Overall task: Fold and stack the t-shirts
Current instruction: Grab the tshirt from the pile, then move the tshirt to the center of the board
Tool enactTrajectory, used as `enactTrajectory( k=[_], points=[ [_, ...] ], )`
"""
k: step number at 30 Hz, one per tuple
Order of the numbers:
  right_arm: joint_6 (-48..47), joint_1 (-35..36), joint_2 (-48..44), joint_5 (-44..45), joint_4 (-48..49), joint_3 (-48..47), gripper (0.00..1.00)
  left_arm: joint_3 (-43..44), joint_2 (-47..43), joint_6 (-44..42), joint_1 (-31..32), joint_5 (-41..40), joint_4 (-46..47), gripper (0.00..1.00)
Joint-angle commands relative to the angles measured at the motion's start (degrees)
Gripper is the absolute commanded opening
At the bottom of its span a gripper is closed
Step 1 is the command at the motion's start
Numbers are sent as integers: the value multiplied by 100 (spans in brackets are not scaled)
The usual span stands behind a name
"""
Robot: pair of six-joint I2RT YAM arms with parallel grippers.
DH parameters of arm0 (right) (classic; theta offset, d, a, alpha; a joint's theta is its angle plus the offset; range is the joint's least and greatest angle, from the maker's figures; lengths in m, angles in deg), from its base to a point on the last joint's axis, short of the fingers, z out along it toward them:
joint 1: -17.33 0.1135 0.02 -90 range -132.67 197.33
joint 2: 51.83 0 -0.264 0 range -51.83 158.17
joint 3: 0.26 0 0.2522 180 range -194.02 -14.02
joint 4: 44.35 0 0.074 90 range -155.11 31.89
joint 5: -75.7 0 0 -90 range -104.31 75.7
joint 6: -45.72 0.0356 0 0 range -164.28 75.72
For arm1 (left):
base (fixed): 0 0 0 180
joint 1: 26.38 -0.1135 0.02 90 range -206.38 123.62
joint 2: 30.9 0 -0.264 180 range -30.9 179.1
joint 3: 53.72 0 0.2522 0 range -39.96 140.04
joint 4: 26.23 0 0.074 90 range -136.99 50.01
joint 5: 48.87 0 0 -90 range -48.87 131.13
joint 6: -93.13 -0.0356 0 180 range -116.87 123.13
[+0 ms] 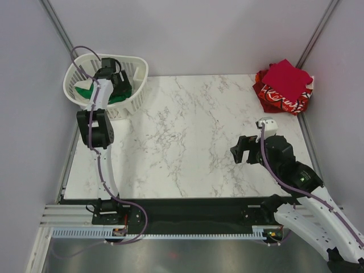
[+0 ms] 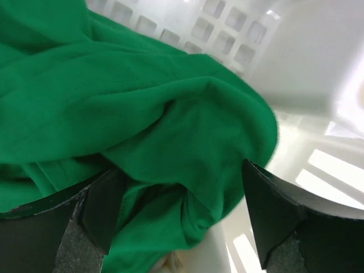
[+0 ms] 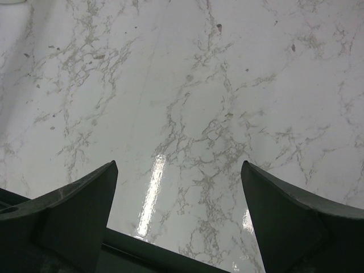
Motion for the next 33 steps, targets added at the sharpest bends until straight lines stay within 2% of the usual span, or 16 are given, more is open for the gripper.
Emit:
enactTrajectory(
  k=[1, 3, 6, 7, 8, 14, 17, 22, 25, 26, 27, 28, 30, 32, 33],
  points=[
    [56, 40, 81, 160, 111, 18, 98, 163, 331, -125, -16, -65, -56, 89],
    [73, 40, 108, 169, 111, 36, 98, 320, 446, -107, -16, 40, -47, 84],
    [65, 40, 134, 178, 111, 36, 98, 531, 639, 6, -16, 233, -47, 39],
    [73, 40, 152, 186, 111, 36, 98, 611, 657, 42, -16, 242, -47, 5],
    [73, 40, 161, 186, 111, 36, 98, 664, 649, 103, -8, 251, -47, 2],
    [82, 40, 222, 186, 111, 45, 98, 1103, 79, 358, 19, 269, 14, 2],
    [73, 40, 248, 186, 111, 45, 98, 1402, -624, 420, 71, 181, 207, 2],
    [73, 49, 257, 186, 128, 45, 98, 1411, -2030, 202, 317, 365, 1110, 2],
    [82, 49, 222, 195, 119, 45, 98, 1236, -2863, -667, 1001, 436, 1804, 2],
    [82, 41, 213, 204, 128, 45, 98, 966, -3137, -948, 1473, 436, 2008, 2],
    [82, 49, 196, 221, 119, 36, 98, 806, -3366, -1508, 1747, 210, 2201, 2],
    [82, 49, 187, 239, 119, 36, 98, 648, -3777, -1818, 2281, 42, 2525, 2],
    [91, 49, 187, 248, 119, 36, 98, 384, -4026, -2339, 2680, -379, 2625, 3],
    [100, 41, 161, 283, 111, 27, 98, -18, -4394, -2314, 2935, -635, 2616, 9],
    [108, 40, 126, 283, 111, 27, 98, -239, -4553, -2235, 2963, -889, 2616, 27]
  ],
)
